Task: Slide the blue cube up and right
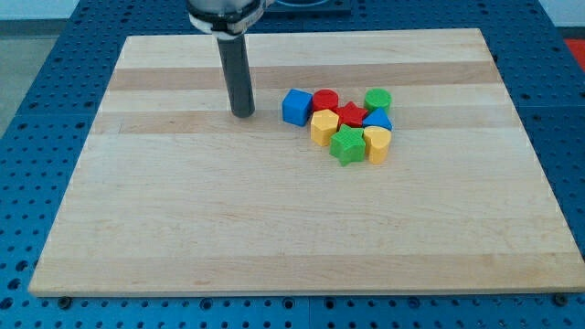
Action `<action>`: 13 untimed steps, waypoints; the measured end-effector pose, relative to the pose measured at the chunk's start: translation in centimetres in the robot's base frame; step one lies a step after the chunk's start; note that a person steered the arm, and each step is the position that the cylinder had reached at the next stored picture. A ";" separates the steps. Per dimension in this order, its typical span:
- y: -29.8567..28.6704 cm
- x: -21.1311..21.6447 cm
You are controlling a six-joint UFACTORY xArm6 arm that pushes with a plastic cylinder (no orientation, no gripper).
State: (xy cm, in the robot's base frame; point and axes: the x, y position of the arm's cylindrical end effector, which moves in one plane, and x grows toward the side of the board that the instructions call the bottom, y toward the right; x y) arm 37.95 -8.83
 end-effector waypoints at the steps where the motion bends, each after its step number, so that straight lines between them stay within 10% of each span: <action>1: 1.1 3.5; 13: 11.6 -8.9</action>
State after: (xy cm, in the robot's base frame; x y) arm 29.05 2.73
